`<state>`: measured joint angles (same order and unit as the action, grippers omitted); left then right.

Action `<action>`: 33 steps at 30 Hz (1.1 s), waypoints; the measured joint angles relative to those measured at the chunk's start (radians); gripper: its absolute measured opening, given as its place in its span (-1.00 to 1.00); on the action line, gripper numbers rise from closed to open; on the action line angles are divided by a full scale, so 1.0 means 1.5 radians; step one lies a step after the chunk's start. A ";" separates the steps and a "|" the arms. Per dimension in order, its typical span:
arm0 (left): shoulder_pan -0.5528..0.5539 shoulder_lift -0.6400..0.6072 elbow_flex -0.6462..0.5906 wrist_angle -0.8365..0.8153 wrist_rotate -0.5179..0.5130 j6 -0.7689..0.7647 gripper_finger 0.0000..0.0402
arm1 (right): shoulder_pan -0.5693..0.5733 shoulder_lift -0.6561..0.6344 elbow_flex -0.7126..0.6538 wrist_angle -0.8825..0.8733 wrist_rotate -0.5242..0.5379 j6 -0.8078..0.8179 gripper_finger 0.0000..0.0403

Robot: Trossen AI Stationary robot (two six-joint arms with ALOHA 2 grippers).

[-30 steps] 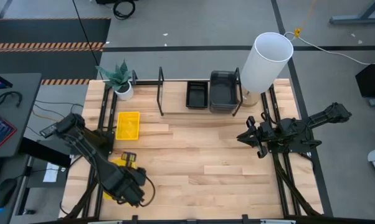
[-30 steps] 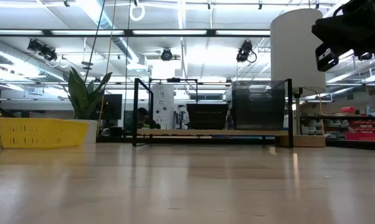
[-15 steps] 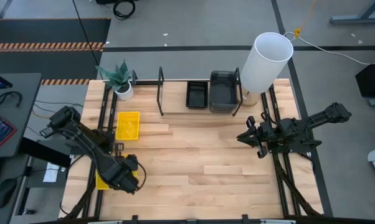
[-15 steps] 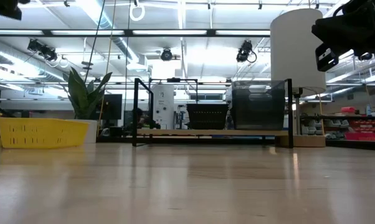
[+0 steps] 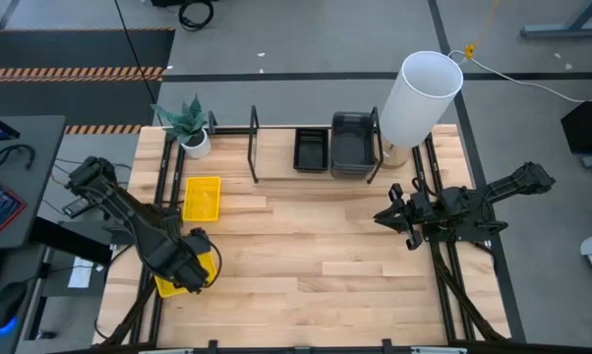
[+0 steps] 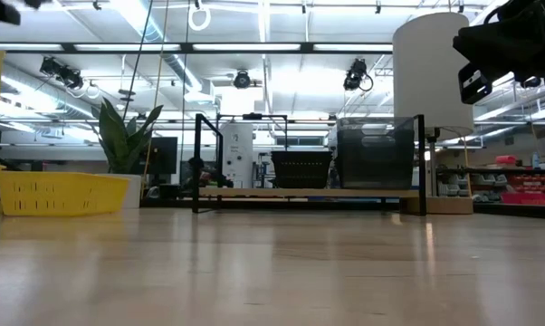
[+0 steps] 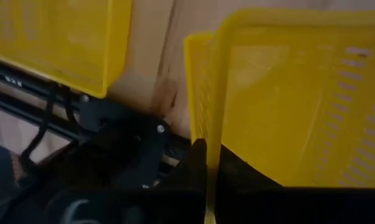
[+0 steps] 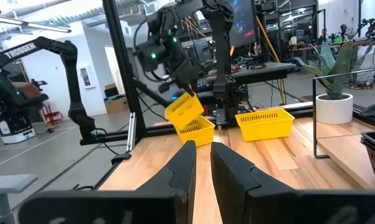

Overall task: Stack baskets on shelf by color
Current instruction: Stack the bottom yellow bin on top of the middle yellow bin, then stack the top yellow bin on top of the bottom yellow stacked bins

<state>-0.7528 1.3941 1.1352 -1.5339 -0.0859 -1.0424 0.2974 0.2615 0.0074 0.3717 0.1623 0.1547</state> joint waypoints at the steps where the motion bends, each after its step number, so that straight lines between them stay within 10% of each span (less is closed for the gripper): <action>1: 0.003 0.000 -0.016 0.011 0.008 -0.002 -0.98 | 0.000 0.000 0.000 0.000 0.000 0.000 -0.73; 8: 0.031 0.001 -0.109 0.133 0.076 -0.014 -0.92 | 0.000 0.000 0.000 0.000 0.000 0.000 -0.73; 21: 0.073 -0.001 -0.111 0.135 0.034 0.023 -0.02 | 0.000 0.000 0.000 0.000 0.000 0.000 -0.73; 33: 0.317 -0.001 -0.111 0.135 -0.116 0.047 -0.36 | 0.000 0.000 0.000 0.000 0.000 0.000 -0.73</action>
<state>-0.2773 1.3933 0.9688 -1.3320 -0.2604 -0.9716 0.2974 0.2616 0.0074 0.3721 0.1623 0.1547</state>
